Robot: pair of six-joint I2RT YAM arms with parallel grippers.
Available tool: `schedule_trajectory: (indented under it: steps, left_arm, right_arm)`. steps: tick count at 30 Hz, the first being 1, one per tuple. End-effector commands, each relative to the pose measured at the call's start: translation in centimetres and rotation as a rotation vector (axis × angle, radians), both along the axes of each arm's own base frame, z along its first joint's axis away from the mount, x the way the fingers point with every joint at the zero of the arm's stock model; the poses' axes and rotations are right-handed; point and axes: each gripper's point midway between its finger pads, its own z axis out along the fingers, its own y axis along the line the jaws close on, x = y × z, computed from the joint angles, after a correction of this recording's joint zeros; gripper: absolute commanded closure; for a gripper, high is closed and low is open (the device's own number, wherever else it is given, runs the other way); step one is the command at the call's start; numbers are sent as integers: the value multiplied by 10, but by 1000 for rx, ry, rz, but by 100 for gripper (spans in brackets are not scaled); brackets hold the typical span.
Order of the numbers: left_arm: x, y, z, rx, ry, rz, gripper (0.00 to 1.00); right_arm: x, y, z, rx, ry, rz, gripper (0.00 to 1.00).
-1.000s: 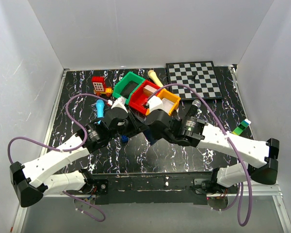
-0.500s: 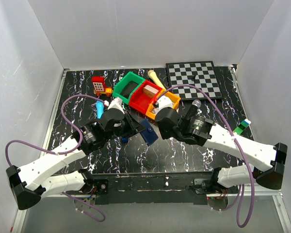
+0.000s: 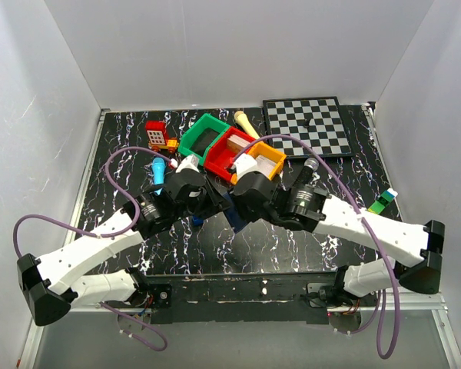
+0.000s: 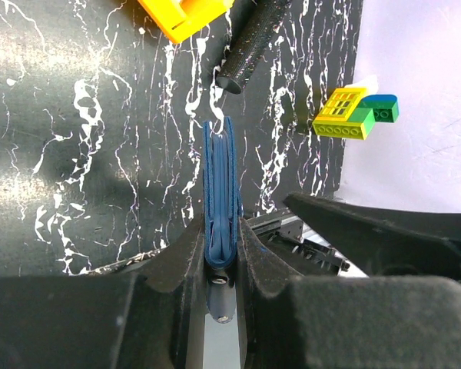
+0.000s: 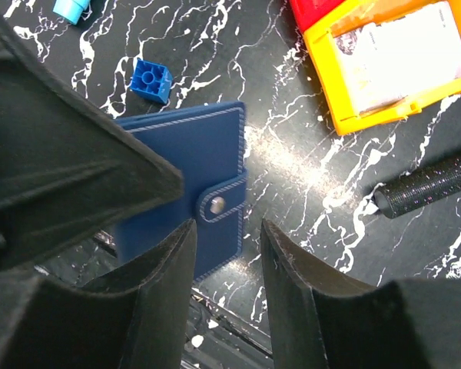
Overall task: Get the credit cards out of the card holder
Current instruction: Open the card holder at the center of the board.
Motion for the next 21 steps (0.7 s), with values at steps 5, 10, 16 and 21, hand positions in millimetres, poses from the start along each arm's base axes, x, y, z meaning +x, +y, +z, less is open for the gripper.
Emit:
schedule_trajectory:
  steps: [5,10,16,21]
  left_arm:
    - [7,-6,33,-56,-41,10,100]
    - [5,-10,37,-71,-37,-5,100]
    - [3,-10,47,-95,-46,-12,100]
    - [3,-11,52,-107,-53,-14,100]
  right_arm:
    - [6,19,15,-15,-56,-4,52]
    - [11,20,10,-71,-71,-26,51]
    - [17,17,1,-147,-87,-53,54]
    - [19,14,-5,-200,-92,-62,61]
